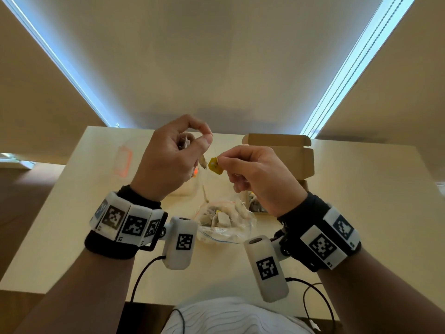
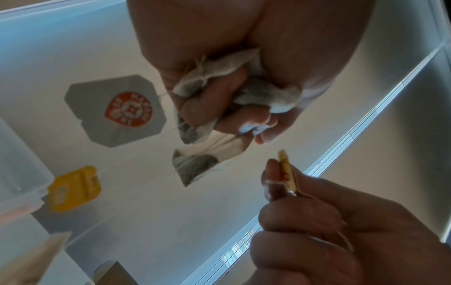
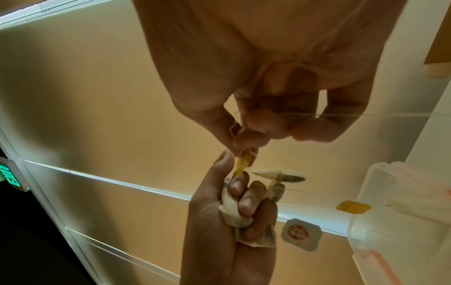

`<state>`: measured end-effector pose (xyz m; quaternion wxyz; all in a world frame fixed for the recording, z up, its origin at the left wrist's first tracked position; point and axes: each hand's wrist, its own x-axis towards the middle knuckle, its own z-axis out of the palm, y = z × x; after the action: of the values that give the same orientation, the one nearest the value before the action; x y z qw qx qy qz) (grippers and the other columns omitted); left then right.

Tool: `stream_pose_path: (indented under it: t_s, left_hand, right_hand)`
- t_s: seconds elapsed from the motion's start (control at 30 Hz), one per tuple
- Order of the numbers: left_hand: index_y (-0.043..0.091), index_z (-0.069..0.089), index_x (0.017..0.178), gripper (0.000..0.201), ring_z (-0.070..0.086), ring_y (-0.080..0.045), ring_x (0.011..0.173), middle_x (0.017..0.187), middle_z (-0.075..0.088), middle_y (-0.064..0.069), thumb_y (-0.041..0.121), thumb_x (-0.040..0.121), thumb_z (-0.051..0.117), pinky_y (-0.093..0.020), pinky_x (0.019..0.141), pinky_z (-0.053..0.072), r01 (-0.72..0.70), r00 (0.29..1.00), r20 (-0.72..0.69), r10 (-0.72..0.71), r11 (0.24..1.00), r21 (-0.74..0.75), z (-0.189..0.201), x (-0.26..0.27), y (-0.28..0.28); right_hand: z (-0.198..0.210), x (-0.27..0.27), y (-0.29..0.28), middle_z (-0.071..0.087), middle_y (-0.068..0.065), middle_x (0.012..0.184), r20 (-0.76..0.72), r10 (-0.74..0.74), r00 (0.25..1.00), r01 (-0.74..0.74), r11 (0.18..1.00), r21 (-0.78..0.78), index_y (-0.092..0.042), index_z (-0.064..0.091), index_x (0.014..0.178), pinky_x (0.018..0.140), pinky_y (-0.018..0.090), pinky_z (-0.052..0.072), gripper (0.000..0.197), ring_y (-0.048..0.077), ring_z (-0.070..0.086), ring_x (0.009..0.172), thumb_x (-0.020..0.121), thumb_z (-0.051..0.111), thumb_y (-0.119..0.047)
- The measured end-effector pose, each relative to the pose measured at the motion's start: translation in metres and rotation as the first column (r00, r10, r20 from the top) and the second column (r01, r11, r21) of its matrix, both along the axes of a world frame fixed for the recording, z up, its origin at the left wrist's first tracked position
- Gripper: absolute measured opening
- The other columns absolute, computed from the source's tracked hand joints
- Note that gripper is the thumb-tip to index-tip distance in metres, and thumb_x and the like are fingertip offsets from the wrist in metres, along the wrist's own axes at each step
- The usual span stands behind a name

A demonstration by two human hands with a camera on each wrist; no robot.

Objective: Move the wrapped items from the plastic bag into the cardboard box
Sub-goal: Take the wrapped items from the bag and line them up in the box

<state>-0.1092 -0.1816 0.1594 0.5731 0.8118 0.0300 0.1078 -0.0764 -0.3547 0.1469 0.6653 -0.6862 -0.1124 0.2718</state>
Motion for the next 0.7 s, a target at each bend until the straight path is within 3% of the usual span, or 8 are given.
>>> stream_pose_path:
  t_s: [0.2,0.27,0.37,0.53,0.6,0.7]
  left_hand:
    - [0.012,0.064,0.092,0.006,0.038,-0.020,0.040,0.055,0.041,-0.024,0.016,0.095,0.061,-0.028,0.044,0.036,-0.074,0.997,-0.009,0.074,0.997,-0.025,-0.004,0.002,0.004]
    - [0.012,0.064,0.092,0.005,0.040,-0.016,0.040,0.051,0.043,-0.014,0.014,0.095,0.060,-0.025,0.044,0.036,-0.107,0.994,0.000,0.107,0.993,-0.046,-0.003,0.002,0.004]
    - [0.014,0.061,0.088,0.010,0.039,-0.013,0.035,0.044,0.043,-0.002,0.009,0.096,0.059,-0.021,0.041,0.036,-0.171,0.984,0.032,0.175,0.980,-0.106,-0.001,0.002,0.005]
    - [0.007,0.056,0.094,0.004,0.036,-0.012,0.035,0.044,0.041,0.001,0.008,0.097,0.054,-0.021,0.039,0.032,-0.247,0.965,0.048,0.258,0.956,-0.160,-0.003,0.003,0.007]
    - [0.007,0.057,0.095,0.002,0.034,-0.014,0.035,0.043,0.041,0.002,0.009,0.096,0.055,-0.025,0.041,0.032,-0.309,0.945,0.049,0.324,0.931,-0.193,-0.004,0.003,0.011]
    - [0.018,0.056,0.087,0.011,0.033,-0.018,0.036,0.042,0.042,0.005,0.010,0.095,0.056,-0.023,0.040,0.029,-0.380,0.911,0.059,0.407,0.888,-0.258,-0.007,0.003,0.020]
  right_hand:
    - [-0.006,0.000,-0.006,0.044,0.000,0.062,-0.108,0.138,0.984,-0.123,0.983,0.135,0.001,0.071,0.097,0.055,0.029,0.030,0.029,0.014,0.035,0.057,0.102,0.046,-0.012]
    - [-0.007,-0.001,-0.009,0.036,0.001,0.064,-0.106,0.200,0.974,-0.185,0.974,0.132,0.001,0.072,0.104,0.055,0.030,0.024,0.034,0.014,0.028,0.057,0.099,0.044,-0.018]
    - [-0.010,-0.003,-0.012,0.028,0.003,0.065,-0.140,0.252,0.958,-0.231,0.961,0.152,0.002,0.069,0.112,0.056,0.033,0.016,0.043,0.014,0.020,0.056,0.082,0.045,-0.018]
    - [-0.017,-0.003,-0.018,0.035,0.002,0.061,-0.191,0.173,0.966,-0.139,0.974,0.178,-0.001,0.065,0.119,0.055,0.032,0.017,0.053,0.012,0.028,0.054,0.071,0.041,-0.006]
    - [-0.019,-0.003,-0.025,0.039,0.002,0.058,-0.179,0.134,0.975,-0.111,0.985,0.129,-0.006,0.061,0.122,0.053,0.029,0.020,0.051,0.011,0.033,0.053,0.075,0.043,-0.006]
    - [-0.022,-0.004,-0.036,0.055,0.004,0.061,-0.133,0.091,0.987,-0.083,0.994,0.065,-0.009,0.060,0.120,0.051,0.027,0.024,0.034,0.014,0.032,0.055,0.091,0.045,0.000]
